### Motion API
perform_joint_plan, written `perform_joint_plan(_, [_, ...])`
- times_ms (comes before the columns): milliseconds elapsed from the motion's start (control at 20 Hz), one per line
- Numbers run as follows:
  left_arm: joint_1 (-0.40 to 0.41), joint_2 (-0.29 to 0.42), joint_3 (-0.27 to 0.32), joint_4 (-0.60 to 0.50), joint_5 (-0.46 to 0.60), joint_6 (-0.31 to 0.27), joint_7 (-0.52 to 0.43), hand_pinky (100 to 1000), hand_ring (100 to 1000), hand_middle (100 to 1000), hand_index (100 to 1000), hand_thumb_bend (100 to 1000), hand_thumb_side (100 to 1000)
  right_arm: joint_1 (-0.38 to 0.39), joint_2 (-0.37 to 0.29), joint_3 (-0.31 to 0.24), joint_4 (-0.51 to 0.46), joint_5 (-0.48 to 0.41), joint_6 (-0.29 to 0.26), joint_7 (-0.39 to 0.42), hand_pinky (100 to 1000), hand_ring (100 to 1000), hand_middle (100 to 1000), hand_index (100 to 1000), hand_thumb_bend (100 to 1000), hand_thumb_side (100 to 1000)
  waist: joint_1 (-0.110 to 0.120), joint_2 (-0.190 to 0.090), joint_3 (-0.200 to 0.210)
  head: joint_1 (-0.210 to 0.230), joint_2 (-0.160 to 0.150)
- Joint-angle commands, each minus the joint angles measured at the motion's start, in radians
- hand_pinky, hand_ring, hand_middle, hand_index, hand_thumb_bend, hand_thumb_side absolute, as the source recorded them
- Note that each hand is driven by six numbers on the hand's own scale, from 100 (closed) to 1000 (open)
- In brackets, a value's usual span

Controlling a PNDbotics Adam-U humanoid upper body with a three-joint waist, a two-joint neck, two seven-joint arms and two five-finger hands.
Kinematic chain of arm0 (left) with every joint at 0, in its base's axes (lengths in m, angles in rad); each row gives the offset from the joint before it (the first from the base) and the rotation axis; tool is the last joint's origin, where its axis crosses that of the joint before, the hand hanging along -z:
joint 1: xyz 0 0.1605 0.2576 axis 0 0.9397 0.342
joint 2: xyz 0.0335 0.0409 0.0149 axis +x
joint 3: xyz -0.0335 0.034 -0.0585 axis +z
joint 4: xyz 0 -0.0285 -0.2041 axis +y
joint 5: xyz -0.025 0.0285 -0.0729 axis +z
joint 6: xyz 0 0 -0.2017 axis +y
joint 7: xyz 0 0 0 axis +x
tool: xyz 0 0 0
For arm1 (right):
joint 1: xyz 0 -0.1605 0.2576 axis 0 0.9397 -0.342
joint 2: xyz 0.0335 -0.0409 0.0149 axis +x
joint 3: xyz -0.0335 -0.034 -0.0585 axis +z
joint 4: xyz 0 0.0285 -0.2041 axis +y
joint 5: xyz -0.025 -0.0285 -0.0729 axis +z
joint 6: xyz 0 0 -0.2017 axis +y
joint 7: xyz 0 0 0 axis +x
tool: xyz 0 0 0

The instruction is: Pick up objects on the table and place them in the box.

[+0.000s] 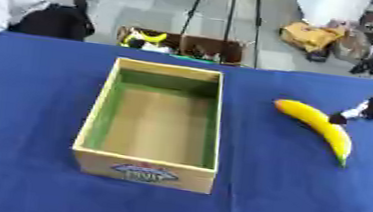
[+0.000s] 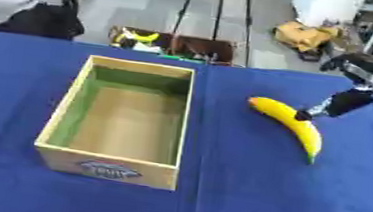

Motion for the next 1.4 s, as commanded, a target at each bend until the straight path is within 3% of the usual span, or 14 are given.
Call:
perform_joint_plan(50, [-0.003, 0.018, 0.006, -0.019, -0.003, 0.003, 0.003, 323, 524, 541, 691, 100, 996, -0.012, -0.041, -0.001, -0.022, -0.013, 0.006, -0.006, 715, 903, 860, 887, 835, 606, 0.0, -0.023, -0.002, 0.0, -0.011])
perform_joint_plan(400, [-0.002, 0.017, 0.006, -0.019, -0.004, 0.006, 0.006, 323, 524, 540, 691, 100, 994, -0.007, -0.039, 0.009, -0.016, -0.011, 0.007, -0.015, 701, 886, 842, 875, 817, 593, 0.001, -0.022, -0.004, -0.002, -0.013])
perform_joint_plan(650, [-0.003, 0.017, 0.006, -0.019, -0.005, 0.007, 0.006, 322, 523, 540, 691, 100, 991, -0.001, -0.035, 0.017, -0.019, -0.001, 0.012, -0.047, 619, 834, 802, 852, 763, 518, 0.001, -0.02, -0.005, -0.003, -0.013])
perform_joint_plan(1000, [-0.004, 0.015, 0.005, -0.019, -0.005, 0.008, 0.006, 322, 523, 540, 691, 100, 989, 0.002, -0.008, 0.03, 0.0, 0.025, 0.03, -0.089, 475, 788, 770, 842, 721, 488, 0.002, -0.017, -0.002, -0.007, -0.017])
perform_joint_plan(1400, [-0.005, 0.013, 0.005, -0.019, -0.008, 0.012, 0.005, 322, 523, 540, 691, 100, 988, -0.003, 0.018, 0.036, 0.015, 0.039, 0.04, -0.106, 416, 774, 751, 841, 706, 465, 0.002, -0.013, 0.0, -0.01, -0.019])
